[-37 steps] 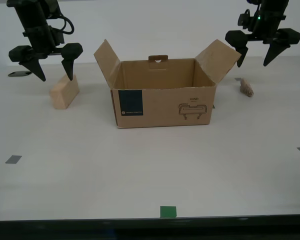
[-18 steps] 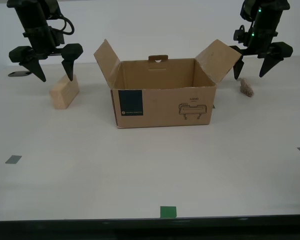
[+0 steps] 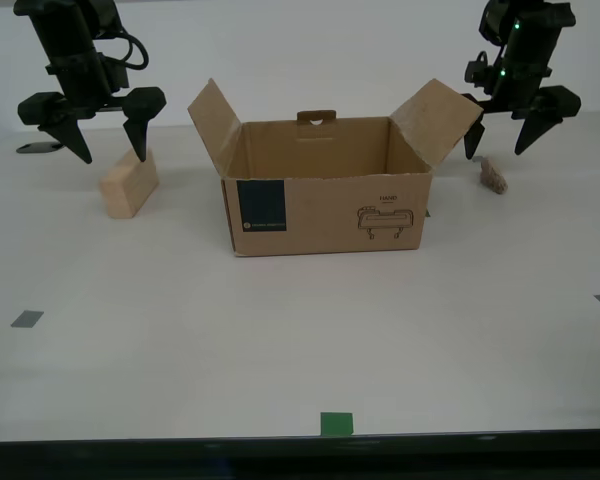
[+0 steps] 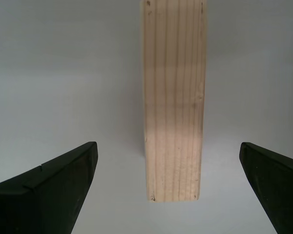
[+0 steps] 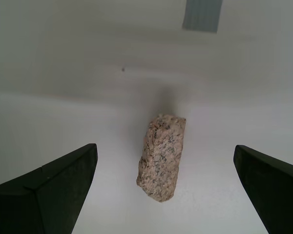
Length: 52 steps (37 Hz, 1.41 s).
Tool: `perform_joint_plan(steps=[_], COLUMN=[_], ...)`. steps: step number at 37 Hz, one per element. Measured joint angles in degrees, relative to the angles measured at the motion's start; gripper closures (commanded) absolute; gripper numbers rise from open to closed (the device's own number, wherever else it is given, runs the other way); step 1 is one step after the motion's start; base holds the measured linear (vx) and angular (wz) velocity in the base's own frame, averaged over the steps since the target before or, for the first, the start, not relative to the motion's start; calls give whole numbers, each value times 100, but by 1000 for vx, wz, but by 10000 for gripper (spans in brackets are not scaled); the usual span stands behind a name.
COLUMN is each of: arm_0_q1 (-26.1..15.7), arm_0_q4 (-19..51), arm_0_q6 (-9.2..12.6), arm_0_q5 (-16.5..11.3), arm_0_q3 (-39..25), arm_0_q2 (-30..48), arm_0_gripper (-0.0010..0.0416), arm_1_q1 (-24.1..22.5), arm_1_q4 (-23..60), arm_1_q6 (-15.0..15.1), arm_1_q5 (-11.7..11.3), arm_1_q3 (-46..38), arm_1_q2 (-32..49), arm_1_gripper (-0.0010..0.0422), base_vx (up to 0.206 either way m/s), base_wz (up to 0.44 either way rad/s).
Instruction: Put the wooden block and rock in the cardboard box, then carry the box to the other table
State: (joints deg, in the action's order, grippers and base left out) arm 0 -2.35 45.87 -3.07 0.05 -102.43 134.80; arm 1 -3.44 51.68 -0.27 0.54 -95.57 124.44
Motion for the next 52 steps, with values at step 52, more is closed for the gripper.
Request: perform_joint_plan(steps=[52], arm_0_q1=[9], arm_0_q4=[-479], arm_0_q6=[-48], arm_0_q5=[264], arm_0_q3=[216], arm_0_q2=[264], arm_0_gripper=[17], arm_1_q1=[0], arm_1_q4=[-369], arm_1_q6=[-2], arm_1_q5=[0], arm_1_q3=[13], arm_1_q2=[0], arm_1_gripper=[14], base_vx=[0], base_wz=[0])
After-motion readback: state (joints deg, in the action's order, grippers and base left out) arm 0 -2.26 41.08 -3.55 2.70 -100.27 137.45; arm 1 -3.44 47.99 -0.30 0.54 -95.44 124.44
